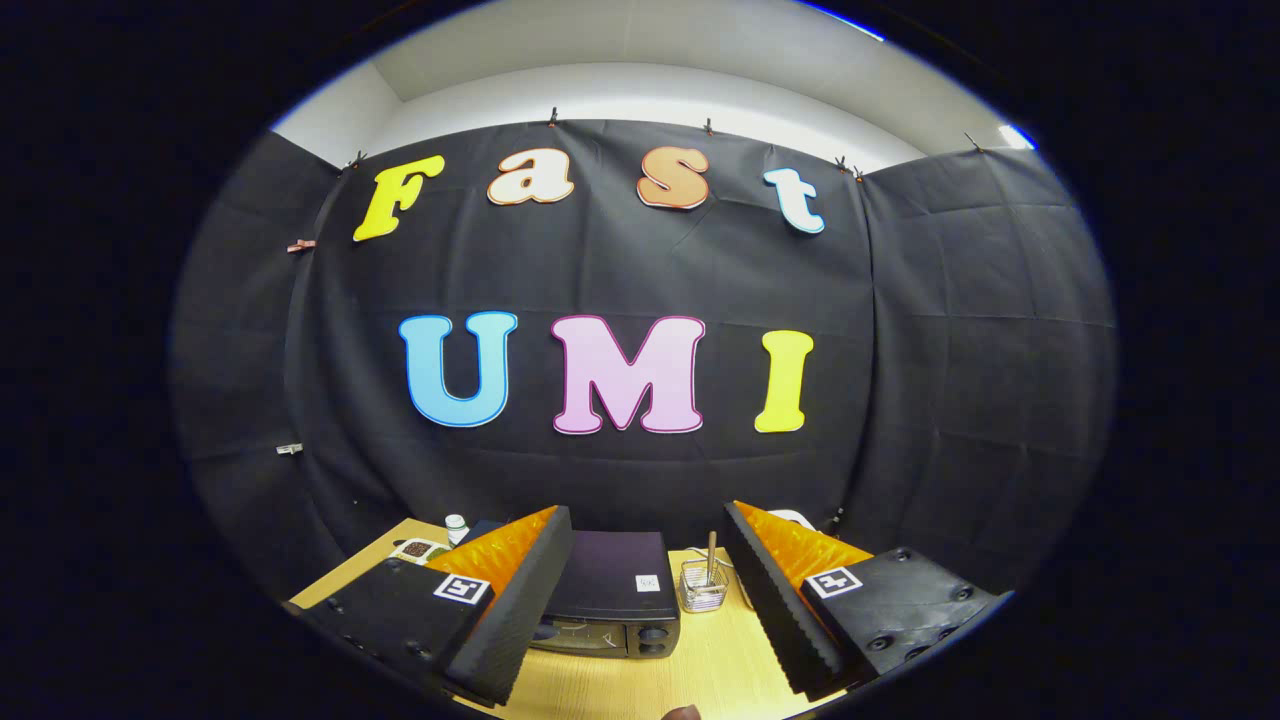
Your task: Open the toaster oven, put the food inside, and close the toaster oven door.
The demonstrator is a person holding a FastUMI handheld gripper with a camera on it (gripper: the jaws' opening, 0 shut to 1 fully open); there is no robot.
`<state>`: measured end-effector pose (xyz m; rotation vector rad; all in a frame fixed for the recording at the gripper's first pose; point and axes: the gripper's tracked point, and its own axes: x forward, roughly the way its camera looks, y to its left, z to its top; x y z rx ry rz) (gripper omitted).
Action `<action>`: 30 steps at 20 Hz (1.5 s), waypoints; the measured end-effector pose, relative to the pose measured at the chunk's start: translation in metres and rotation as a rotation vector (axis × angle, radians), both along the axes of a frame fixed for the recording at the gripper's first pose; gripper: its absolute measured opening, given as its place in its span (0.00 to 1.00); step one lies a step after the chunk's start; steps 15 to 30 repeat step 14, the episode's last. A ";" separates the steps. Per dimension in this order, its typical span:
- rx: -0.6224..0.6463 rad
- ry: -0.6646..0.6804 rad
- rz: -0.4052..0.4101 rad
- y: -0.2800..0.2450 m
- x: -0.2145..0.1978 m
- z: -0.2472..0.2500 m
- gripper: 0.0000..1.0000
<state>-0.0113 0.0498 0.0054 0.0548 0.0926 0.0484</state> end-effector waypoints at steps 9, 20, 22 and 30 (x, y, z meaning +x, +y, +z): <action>0.024 0.020 -0.003 -0.001 0.006 -0.005 0.99; 0.025 0.026 -0.001 0.001 0.008 -0.007 0.99; 0.025 0.026 -0.001 0.001 0.008 -0.007 0.99; 0.025 0.026 -0.001 0.001 0.008 -0.007 0.99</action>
